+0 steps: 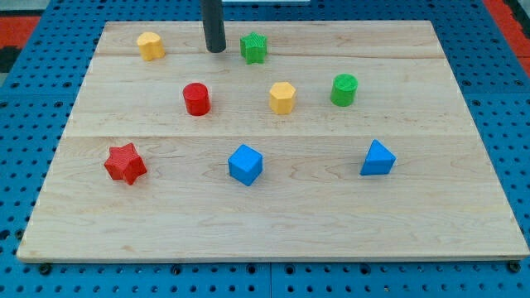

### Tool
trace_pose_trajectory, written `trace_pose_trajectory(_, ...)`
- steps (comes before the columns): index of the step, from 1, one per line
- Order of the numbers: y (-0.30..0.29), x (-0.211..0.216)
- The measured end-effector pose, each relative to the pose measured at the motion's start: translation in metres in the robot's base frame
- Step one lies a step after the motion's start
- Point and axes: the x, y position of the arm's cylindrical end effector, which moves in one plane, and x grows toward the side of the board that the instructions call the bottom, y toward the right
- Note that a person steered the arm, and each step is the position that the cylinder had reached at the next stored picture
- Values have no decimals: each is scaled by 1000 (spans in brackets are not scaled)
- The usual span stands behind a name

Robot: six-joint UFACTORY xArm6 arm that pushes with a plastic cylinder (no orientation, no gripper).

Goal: Push the green star above the yellow hexagon

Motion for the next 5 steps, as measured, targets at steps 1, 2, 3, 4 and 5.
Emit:
trace_pose_trajectory(1, 47, -5)
trace_pose_trajectory(2, 90, 9)
trace_pose_trajectory(3, 104, 24)
trace_pose_trajectory(4, 112, 36)
trace_pose_trajectory(5, 124, 16)
